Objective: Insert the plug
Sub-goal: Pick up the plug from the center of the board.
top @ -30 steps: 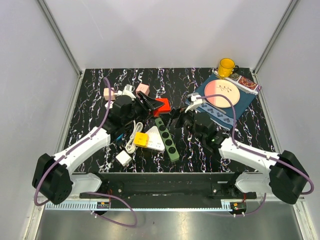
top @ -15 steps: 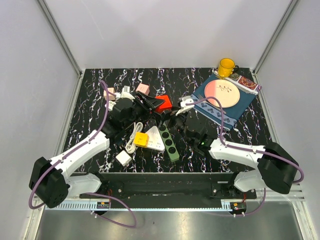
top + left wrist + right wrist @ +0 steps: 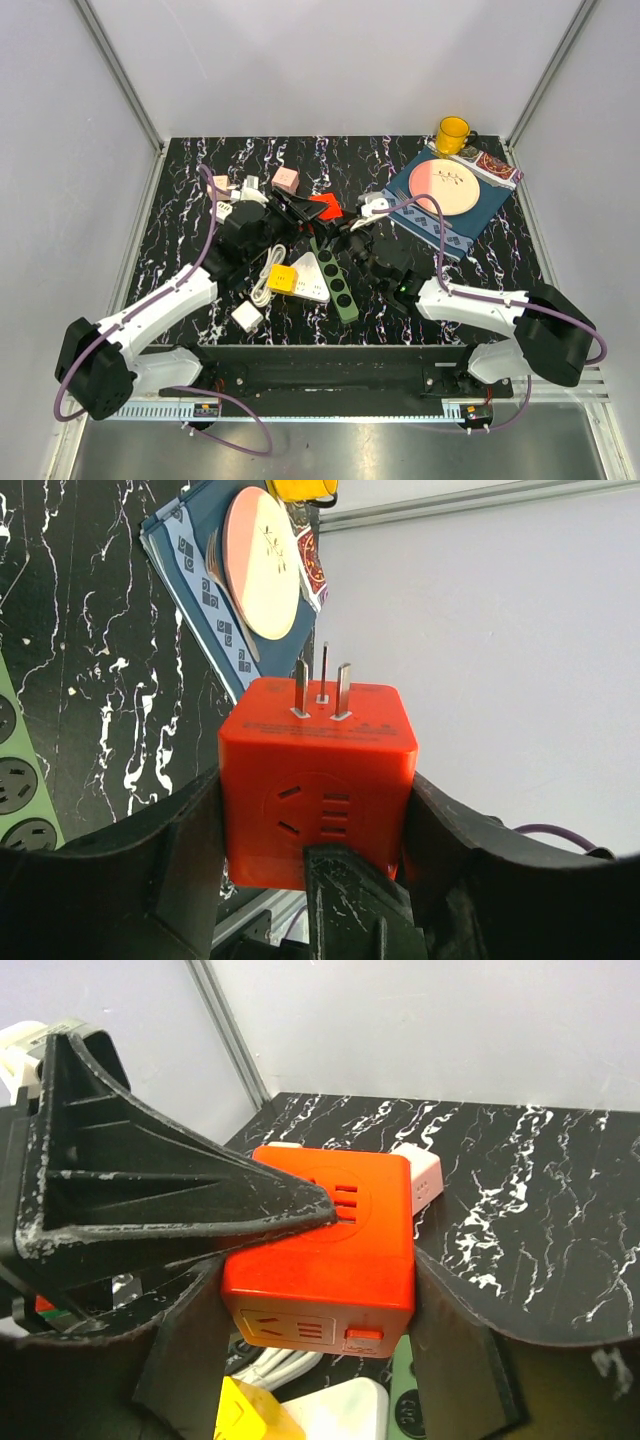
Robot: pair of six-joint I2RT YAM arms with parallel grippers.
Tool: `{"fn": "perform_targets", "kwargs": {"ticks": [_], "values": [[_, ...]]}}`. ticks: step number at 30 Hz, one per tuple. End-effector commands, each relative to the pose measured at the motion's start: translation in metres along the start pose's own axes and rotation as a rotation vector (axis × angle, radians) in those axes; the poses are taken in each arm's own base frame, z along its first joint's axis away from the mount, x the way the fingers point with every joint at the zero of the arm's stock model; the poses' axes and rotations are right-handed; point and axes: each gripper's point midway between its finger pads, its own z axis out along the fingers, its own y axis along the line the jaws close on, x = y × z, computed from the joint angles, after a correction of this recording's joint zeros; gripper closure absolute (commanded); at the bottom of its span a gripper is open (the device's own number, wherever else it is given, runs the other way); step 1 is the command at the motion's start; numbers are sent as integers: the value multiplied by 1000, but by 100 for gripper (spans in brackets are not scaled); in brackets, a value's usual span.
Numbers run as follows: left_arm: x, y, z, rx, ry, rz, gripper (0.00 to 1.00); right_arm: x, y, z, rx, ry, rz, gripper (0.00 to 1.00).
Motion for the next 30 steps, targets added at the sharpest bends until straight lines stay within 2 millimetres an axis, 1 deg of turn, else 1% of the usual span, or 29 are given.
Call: {"fn": "perform_targets", "kwargs": {"ticks": [1, 3, 4, 5, 6, 7, 8, 9, 10, 11, 12, 13, 14, 15, 16, 17, 18, 19, 20, 21, 22, 23, 24, 25, 26, 27, 28, 29, 30], "values": [[-12, -43, -19, 149, -44, 50, 72, -29, 3, 7, 6, -83, 9, 69], [-11, -43, -26, 146, -29, 115, 61, -29, 7, 4, -18, -62, -22, 82], [-13, -43, -29, 141, -30, 134, 44, -28, 8, 3, -29, -50, -36, 92], [-15, -43, -34, 137, -27, 155, 36, -34, 8, 0, -37, -53, -50, 96], [-19, -42, -37, 141, -17, 197, 29, -31, 12, -3, -65, -28, -72, 99], [-22, -41, -40, 141, -7, 221, 24, -32, 13, -6, -80, -20, -96, 100], [-25, -44, -45, 145, 8, 248, 17, -39, 15, -9, -97, -22, -107, 100], [-29, -42, -49, 161, 47, 319, 13, -32, 20, -14, -137, 24, -137, 100], [-33, -47, -54, 171, 65, 359, 12, -36, 24, -15, -163, 31, -174, 100], [-32, -39, -57, 136, 102, 388, 6, -33, 25, -20, -185, 71, -216, 100], [-35, -38, -63, 157, 137, 482, 4, -34, 32, -25, -236, 89, -235, 100], [-36, -47, -68, 183, 151, 537, 3, -39, 36, -27, -266, 89, -275, 100], [-33, -43, -72, 179, 188, 578, 2, -38, 36, -34, -291, 118, -306, 100], [-29, -44, -78, 223, 230, 679, 1, -37, 43, -39, -345, 133, -326, 100], [-27, -50, -82, 257, 254, 736, 1, -42, 46, -42, -374, 129, -366, 100], [-22, -45, -86, 260, 291, 776, 1, -41, 45, -50, -397, 161, -394, 100], [-15, -46, -91, 315, 334, 872, 1, -42, 50, -56, -437, 172, -413, 100], [-13, -47, -94, 334, 349, 914, 1, -51, 54, -59, -469, 166, -441, 100], [-10, -42, -96, 336, 377, 940, 1, -50, 53, -67, -487, 197, -462, 100], [-4, -42, -101, 396, 408, 1013, 1, -52, 58, -73, -532, 206, -480, 100], [-1, -42, -104, 422, 422, 1044, 1, -62, 62, -75, -564, 190, -520, 100], [2, -42, -107, 449, 431, 1070, 1, -56, 60, -84, -588, 246, -540, 100], [9, -43, -113, 517, 459, 1121, 3, -56, 64, -90, -627, 261, -550, 100], [12, -44, -116, 549, 469, 1144, 3, -67, 68, -92, -649, 249, -574, 100], [14, -46, -120, 575, 474, 1164, 3, -60, 64, -99, -668, 304, -590, 100], [16, -48, -122, 613, 469, 1217, 3, -60, 68, -104, -697, 320, -594, 100], [17, -52, -127, 636, 451, 1257, 3, -66, 70, -105, -712, 316, -609, 100], [18, -53, -130, 651, 442, 1287, 2, -61, 68, -111, -728, 357, -617, 100], [17, -55, -130, 669, 420, 1345, 2, -60, 71, -114, -752, 365, -619, 100]]}}
